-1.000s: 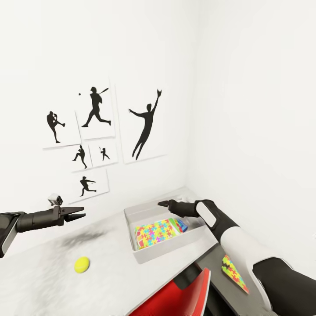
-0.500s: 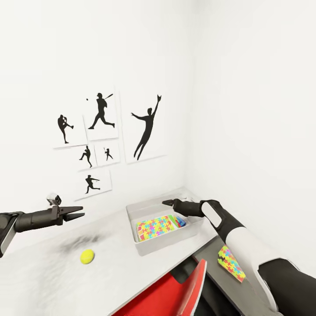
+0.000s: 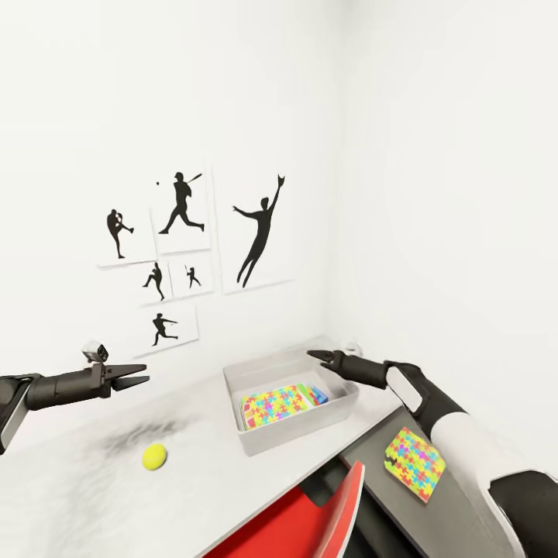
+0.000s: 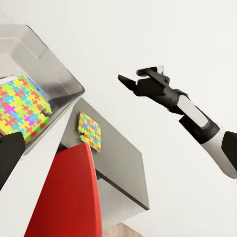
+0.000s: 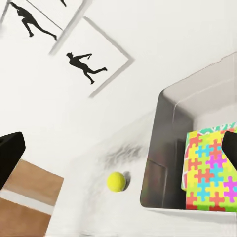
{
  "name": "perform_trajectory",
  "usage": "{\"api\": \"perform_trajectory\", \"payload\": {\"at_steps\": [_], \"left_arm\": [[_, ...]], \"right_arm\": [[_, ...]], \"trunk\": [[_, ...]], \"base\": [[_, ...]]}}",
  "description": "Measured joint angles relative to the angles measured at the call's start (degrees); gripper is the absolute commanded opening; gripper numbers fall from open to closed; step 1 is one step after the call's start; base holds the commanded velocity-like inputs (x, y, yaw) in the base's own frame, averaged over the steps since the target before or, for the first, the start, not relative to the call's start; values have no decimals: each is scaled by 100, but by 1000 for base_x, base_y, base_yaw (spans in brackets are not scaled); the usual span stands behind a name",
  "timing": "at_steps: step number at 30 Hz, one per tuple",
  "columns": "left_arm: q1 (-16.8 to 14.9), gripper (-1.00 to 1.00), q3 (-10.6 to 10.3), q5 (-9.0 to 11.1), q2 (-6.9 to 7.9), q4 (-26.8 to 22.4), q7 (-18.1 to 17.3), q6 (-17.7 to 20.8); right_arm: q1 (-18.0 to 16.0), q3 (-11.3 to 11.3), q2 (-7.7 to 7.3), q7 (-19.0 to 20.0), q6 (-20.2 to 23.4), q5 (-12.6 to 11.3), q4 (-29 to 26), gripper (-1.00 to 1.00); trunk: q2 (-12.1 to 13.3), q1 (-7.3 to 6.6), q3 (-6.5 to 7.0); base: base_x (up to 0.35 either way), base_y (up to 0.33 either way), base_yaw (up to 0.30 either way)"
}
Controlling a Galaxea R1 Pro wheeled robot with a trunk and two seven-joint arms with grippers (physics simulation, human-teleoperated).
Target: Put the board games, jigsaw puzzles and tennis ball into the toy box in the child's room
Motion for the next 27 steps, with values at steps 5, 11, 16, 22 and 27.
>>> {"api": "perform_trajectory", "payload": {"at_steps": [5, 11, 16, 22, 27], "left_arm": [[0, 100, 0, 1, 0, 0, 0, 0], [0, 100, 0, 5, 0, -4, 0, 0], [0, 100, 1, 7, 0, -12, 0, 0], [0, 100, 0, 1, 0, -14, 0, 0], [0, 100, 0, 0, 0, -16, 0, 0]], "right_arm": [[657, -4, -149, 572, -49, 38, -766, 100], [1607, -14, -598, 736, -40, 4, -1950, 100], [1777, -10, -693, 755, -38, -4, -2243, 100], [1802, -12, -651, 744, -47, -5, -2310, 100], [1800, -53, -649, 744, -55, -6, -2324, 100]], "trunk": [[0, 0, 47], [0, 0, 98], [1, 3, 109], [1, 1, 110], [1, 0, 110]], "base": [[0, 0, 0], [0, 0, 0], [-87, 0, 0], [-152, 0, 0], [-16, 0, 0]]}}
